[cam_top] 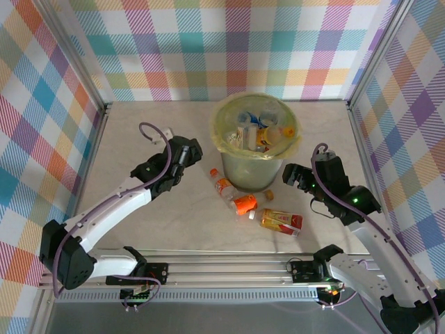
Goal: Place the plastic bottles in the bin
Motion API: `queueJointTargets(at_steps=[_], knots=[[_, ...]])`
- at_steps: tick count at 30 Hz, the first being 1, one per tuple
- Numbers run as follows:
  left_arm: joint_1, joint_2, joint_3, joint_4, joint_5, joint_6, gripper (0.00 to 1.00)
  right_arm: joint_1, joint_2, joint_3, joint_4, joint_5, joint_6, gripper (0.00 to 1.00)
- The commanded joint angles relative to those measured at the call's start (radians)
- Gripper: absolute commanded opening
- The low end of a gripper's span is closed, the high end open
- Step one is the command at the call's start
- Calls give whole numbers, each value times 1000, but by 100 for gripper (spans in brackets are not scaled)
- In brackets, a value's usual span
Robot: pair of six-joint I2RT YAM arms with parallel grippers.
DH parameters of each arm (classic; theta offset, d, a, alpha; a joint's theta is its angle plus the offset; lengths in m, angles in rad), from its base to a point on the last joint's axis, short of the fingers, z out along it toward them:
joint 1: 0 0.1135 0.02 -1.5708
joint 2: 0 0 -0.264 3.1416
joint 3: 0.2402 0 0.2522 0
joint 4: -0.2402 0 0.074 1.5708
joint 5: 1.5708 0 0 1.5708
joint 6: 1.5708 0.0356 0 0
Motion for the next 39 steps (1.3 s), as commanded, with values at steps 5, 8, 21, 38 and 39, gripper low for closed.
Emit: queueJointTargets(at_steps=[5, 8, 21, 38, 39], knots=[[36, 101, -124, 74, 263, -143, 100, 5, 12, 1, -4, -4, 0, 100], [36, 157, -146, 164, 345, -150, 100, 5, 16, 0, -5, -5, 1, 100], [34, 338, -211, 446, 584, -204, 87, 5, 13, -9, -7, 4, 1, 100], [24, 444, -205, 509, 667, -251, 80, 6, 16, -17, -1, 6, 3, 100], [24, 449, -206, 507, 669, -253, 80, 6, 16, -17, -1, 6, 3, 100]])
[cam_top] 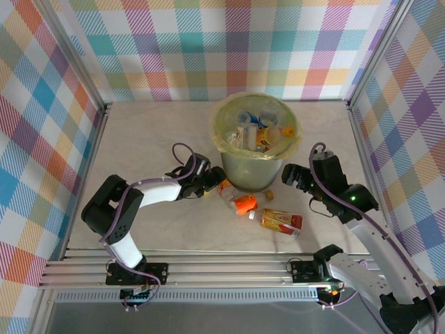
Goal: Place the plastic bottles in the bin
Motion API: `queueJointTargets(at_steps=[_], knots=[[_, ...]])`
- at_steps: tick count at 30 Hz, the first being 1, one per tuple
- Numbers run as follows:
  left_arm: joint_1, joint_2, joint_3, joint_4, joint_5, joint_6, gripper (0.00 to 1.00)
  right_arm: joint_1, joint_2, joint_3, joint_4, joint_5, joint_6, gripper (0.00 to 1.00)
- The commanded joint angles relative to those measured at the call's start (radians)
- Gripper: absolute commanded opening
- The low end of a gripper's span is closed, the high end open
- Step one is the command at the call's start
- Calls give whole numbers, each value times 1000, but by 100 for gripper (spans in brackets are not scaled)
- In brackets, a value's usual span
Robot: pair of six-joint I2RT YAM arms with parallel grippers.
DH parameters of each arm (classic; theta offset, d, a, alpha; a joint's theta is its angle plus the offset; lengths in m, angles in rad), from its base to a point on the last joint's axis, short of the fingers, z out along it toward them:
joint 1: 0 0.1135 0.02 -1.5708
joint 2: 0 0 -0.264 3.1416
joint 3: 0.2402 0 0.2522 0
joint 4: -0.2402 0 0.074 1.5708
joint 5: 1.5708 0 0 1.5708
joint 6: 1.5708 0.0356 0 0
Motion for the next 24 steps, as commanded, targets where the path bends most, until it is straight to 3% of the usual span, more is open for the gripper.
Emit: queueJointTargets(at_steps=[1, 9, 13, 24], knots=[[-7, 24, -2, 3, 20, -13, 79, 5, -3, -12, 0, 5, 2, 100], [-10, 43, 5, 5, 15, -21, 68, 5, -3, -13, 2, 5, 2, 100], [-10, 46, 9, 8, -7, -23, 59, 5, -3, -12, 1, 5, 3, 100], [0, -2, 10, -17, -90, -15, 47, 5, 3, -3, 7, 5, 0, 100]])
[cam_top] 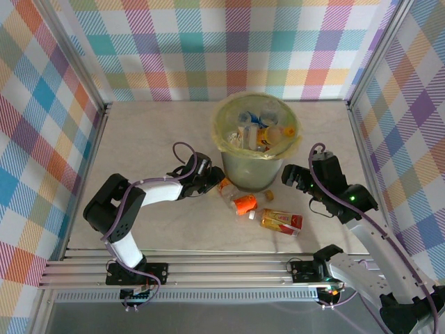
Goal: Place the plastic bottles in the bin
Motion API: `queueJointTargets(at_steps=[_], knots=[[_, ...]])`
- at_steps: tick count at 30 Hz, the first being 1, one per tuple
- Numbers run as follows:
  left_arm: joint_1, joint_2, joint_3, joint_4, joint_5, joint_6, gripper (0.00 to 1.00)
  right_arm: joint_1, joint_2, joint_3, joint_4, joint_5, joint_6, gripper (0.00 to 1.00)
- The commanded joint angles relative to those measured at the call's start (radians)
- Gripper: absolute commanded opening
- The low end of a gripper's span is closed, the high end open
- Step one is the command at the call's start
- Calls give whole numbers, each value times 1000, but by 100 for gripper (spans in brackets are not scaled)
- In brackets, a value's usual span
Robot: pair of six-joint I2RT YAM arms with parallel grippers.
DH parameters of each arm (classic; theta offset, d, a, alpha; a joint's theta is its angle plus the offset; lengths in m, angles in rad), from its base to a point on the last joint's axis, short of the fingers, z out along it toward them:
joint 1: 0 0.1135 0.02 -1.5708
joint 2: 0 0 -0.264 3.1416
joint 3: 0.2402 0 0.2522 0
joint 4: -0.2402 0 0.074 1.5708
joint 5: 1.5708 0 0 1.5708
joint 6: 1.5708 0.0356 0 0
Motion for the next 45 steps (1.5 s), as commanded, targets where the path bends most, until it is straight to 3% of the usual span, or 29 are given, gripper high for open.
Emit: queueJointTargets(at_steps=[1, 10, 17, 25, 33, 39, 45], knots=[[8, -29, 1, -76, -78, 14, 47, 5, 4, 5, 7, 5, 0, 100], [52, -197, -11, -240, -262, 101, 45, 5, 3, 10, 11, 5, -6, 100], [118, -415, 3, -362, -454, 257, 43, 5, -3, 7, 17, 3, -6, 100], [145, -628, 73, -356, -576, 445, 43, 5, 2, 4, 35, -5, -3, 100], [145, -662, 216, -228, -456, 610, 43, 5, -4, -1, 36, -4, 1, 100], [132, -570, 335, -96, -294, 694, 42, 5, -6, -1, 35, -3, 6, 100], [51, -433, 484, -7, -196, 839, 42, 6, -18, -4, 27, 5, 13, 100]])
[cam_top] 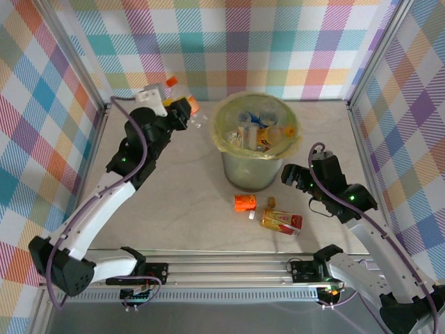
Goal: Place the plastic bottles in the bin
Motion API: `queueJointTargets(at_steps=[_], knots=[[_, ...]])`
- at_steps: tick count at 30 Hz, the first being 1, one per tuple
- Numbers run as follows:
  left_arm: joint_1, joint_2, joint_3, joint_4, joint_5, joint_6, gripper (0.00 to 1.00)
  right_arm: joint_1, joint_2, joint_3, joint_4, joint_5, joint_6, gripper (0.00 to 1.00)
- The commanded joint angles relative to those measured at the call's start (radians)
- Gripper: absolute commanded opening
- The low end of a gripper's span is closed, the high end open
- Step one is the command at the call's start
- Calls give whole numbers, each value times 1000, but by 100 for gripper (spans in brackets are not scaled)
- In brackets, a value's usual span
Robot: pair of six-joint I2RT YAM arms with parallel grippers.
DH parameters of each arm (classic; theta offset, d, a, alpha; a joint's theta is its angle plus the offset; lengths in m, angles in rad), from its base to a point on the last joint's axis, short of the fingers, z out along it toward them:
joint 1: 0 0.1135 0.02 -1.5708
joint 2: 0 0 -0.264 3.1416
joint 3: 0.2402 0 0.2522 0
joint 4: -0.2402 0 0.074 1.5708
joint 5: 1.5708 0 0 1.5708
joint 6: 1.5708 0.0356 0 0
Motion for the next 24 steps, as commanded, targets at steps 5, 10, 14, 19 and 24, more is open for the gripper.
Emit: queueJointTargets(at_steps=[5, 10, 14, 19, 24], knots=[[-113, 152, 179, 112, 164, 253, 41, 5, -30, -9, 15, 10, 18, 100], [-172, 229, 223, 104, 188, 372, 42, 6, -34, -10, 12, 11, 18, 100], [-186, 251, 206, 110, 159, 404, 42, 5, -36, -12, 12, 14, 18, 100], [-188, 238, 141, 136, 99, 414, 43, 5, -36, -15, 15, 14, 16, 100], [-189, 224, 81, 141, 91, 398, 46, 5, -36, -16, 16, 14, 15, 100]])
